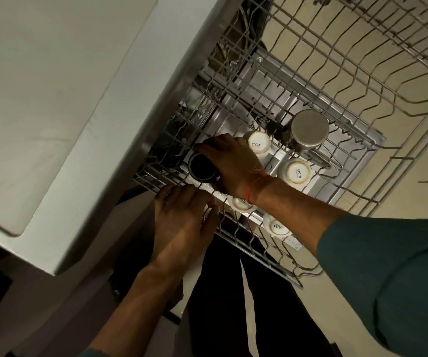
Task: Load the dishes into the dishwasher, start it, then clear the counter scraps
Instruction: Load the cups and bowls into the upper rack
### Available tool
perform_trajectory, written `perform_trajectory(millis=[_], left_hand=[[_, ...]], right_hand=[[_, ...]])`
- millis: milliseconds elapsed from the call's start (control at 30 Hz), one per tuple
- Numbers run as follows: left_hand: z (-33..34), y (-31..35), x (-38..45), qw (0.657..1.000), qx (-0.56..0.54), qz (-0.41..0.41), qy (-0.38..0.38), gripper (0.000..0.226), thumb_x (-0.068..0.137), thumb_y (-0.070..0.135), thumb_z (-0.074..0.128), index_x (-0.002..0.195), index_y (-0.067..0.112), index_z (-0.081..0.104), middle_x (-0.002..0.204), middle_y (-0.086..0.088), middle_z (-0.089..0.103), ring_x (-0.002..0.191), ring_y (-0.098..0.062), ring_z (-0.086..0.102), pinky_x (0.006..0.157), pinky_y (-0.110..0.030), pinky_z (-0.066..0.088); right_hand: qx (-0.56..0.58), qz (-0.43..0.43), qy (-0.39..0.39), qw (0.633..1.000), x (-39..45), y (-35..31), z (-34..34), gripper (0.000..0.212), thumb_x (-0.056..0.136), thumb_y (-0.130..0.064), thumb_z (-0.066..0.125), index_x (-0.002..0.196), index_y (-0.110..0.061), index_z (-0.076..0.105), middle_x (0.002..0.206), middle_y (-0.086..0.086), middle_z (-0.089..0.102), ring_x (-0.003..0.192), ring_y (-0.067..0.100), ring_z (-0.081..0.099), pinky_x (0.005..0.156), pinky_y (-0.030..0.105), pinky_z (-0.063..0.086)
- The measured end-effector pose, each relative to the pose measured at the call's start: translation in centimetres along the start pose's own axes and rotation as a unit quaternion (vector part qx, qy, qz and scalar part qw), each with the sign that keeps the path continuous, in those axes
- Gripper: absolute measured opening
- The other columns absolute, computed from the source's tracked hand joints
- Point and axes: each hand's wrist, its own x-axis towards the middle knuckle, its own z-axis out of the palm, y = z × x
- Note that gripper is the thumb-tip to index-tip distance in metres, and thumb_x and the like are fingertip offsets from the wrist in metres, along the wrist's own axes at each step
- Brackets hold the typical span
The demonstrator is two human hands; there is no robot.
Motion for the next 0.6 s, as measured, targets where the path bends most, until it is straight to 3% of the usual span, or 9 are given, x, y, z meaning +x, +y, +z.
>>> perform_trajectory(millis=[267,500,600], left_hand=[[-0.1,0.0,-0.1,1.000,-0.007,-0.005,-0.004,0.012,0.091,0.033,0.064,0.095,0.023,0.070,0.098,0.006,0.069,0.100,-0.018,0.064,0.109,-0.039,0.030],[-0.3,0.1,-0.1,1.000,-0.014,-0.008,-0.017,0.016,0.090,0.034,0.062,0.100,0.024,0.069,0.107,0.005,0.068,0.106,-0.019,0.063,0.110,-0.041,0.030],[-0.5,0.2,0.0,0.999,-0.024,-0.015,-0.020,0.018,0.090,0.033,0.066,0.105,0.025,0.069,0.115,0.004,0.067,0.112,-0.019,0.061,0.112,-0.042,0.028]], right_hand=[[-0.063,-0.034,0.035,0.997,-0.6,0.1,0.6,0.093,0.051,-0.020,0.094,0.136,-0.019,0.057,0.126,0.009,0.065,0.105,0.034,0.060,0.083,0.043,0.046],[-0.079,-0.009,-0.006,0.997,-0.6,-0.6,1.0,0.095,0.054,-0.023,0.093,0.141,-0.023,0.054,0.130,0.010,0.059,0.111,0.034,0.055,0.090,0.044,0.045],[-0.070,0.013,-0.026,0.997,-1.1,-0.8,-0.1,0.098,0.063,-0.029,0.090,0.149,-0.028,0.043,0.140,0.009,0.051,0.121,0.032,0.049,0.096,0.044,0.041]])
